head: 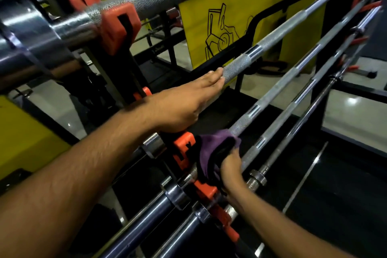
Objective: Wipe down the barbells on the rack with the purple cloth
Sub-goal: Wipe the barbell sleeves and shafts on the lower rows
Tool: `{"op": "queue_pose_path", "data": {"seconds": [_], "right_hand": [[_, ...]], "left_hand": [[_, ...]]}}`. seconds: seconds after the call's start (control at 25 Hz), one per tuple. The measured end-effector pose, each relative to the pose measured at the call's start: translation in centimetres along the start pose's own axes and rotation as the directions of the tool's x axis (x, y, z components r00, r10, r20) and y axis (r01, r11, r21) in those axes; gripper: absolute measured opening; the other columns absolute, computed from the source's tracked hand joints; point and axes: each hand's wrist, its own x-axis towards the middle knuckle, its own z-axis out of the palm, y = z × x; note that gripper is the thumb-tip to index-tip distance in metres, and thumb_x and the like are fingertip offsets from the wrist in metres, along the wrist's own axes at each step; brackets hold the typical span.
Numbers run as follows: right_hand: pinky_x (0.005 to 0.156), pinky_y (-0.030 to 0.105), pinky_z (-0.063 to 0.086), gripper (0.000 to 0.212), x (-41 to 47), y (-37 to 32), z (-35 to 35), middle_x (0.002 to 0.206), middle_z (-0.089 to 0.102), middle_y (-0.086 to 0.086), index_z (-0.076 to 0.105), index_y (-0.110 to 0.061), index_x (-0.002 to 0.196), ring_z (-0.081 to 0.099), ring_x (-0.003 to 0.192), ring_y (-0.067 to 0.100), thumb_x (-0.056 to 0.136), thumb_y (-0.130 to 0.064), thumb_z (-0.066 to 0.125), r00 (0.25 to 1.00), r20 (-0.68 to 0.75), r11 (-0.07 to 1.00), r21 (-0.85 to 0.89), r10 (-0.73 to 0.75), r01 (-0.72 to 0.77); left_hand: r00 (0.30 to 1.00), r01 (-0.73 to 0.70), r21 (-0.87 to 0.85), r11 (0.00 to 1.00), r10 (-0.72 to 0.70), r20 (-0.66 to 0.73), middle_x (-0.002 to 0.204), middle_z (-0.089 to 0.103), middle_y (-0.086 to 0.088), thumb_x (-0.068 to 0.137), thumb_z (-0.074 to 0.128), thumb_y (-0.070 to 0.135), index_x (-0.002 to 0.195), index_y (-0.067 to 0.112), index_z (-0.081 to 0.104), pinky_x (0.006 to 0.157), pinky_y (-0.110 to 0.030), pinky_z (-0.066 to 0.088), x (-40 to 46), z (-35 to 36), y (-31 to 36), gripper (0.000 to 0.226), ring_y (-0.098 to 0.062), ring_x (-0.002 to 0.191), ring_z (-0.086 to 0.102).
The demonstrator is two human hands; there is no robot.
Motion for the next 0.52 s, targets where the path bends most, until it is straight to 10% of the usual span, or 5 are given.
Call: {"op": "queue_pose_path", "data": {"seconds": [0.08,0.24,0.52], "right_hand": [[0.108,0.043,0.045,0.056,-1.6,-0.4,0.2,0.133,0.057,-0.001,0.034,-0.039,0.150,0.058,0.121,0.024,0.100,-0.064,0.038,0.999,0.019,0.998,-0.058,-0.033,0.034],[0.086,0.029,0.050,0.027,0.3,-4.6,-0.8,0.118,0.059,0.000,0.050,-0.025,0.129,0.063,0.109,0.021,0.111,-0.029,0.030,0.930,0.022,0.862,-0.368,-0.366,0.348],[0.067,0.021,0.042,0.043,3.8,-9.6,-2.3,0.079,0.065,0.001,0.056,-0.020,0.091,0.055,0.077,0.017,0.109,-0.045,0.026,0.942,-0.107,0.925,-0.256,-0.317,0.282]], "left_hand": [[1.000,-0.001,-0.013,1.000,0.001,0.003,0.165,-0.017,0.009,0.101,0.040,-0.002,0.159,0.022,0.000,0.111,-0.002,-0.006,-0.1,-0.1,0.2,0.075,0.001,0.149,-0.011],[1.000,0.017,0.002,1.000,-0.017,-0.016,0.165,-0.014,0.011,0.100,0.041,-0.002,0.160,0.023,0.003,0.121,-0.019,0.009,-0.1,0.1,0.0,0.075,-0.003,0.151,-0.006],[0.996,0.041,0.150,0.988,-0.028,-0.087,0.166,-0.004,0.010,0.093,0.042,-0.006,0.160,0.024,0.011,0.121,-0.033,0.025,-0.6,0.3,0.7,0.080,-0.005,0.152,0.003]]}}
